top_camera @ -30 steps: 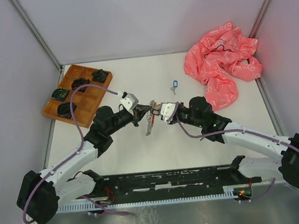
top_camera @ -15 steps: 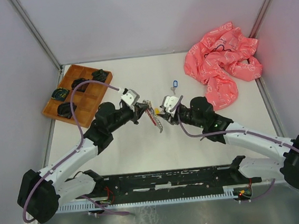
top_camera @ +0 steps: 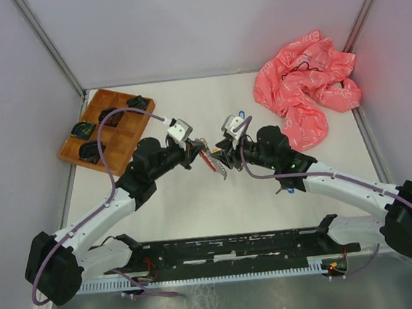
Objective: Put the keys on the keyring
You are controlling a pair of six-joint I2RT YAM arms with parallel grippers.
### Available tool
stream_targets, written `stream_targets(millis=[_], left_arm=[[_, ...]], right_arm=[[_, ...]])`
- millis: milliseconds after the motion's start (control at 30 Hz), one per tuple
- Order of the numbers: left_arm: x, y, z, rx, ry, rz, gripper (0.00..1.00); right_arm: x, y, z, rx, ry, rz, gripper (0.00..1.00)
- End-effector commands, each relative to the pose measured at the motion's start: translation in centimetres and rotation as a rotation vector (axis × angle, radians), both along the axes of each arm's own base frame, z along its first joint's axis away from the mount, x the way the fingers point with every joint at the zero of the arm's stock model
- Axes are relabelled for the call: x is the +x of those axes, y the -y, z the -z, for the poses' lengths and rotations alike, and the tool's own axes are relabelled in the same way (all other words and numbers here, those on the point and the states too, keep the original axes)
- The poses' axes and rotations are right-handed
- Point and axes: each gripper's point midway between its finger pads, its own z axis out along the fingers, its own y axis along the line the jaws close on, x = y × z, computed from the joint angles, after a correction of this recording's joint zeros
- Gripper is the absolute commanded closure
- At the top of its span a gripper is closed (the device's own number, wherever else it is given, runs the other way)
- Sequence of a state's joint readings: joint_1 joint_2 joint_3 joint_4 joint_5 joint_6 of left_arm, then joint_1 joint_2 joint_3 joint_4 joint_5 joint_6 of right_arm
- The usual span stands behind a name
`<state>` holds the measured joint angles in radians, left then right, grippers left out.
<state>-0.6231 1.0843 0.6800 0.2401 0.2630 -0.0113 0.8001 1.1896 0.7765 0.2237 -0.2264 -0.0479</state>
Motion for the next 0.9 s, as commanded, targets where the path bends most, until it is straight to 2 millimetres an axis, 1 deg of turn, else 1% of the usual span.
stream_targets(millis=[0,300,533,667,867], left_arm=[[0.5,0.5,-4.4,-0.091,0.069,-0.001,0.97],[0.2,0.7,-4.8,-0.107,0.067,0.010,0.97],[0.3,0.9,-5.0,-0.117,0.066,0.016,0.97],[0.2,1.1,-5.1,-0.120,0.066,0.022,0.97],[-0.1,1.5,-4.9,-0.118,0.060,0.035,0.97]], right_arm=[[1.4,-0.4,-2.1,0.087,-0.044,0.043,0.55],[1.6,-1.8,-2.1,0.141,-0.123,0.024,0.60],[2.0,-2.4,-1.0,0.153,-0.192,0.034,0.61],[2.3,-2.7,-0.3,0.166,-0.216,0.051,0.65],[3.0,-3.3,-0.4,0.211,-0.229,0.062,0.70]])
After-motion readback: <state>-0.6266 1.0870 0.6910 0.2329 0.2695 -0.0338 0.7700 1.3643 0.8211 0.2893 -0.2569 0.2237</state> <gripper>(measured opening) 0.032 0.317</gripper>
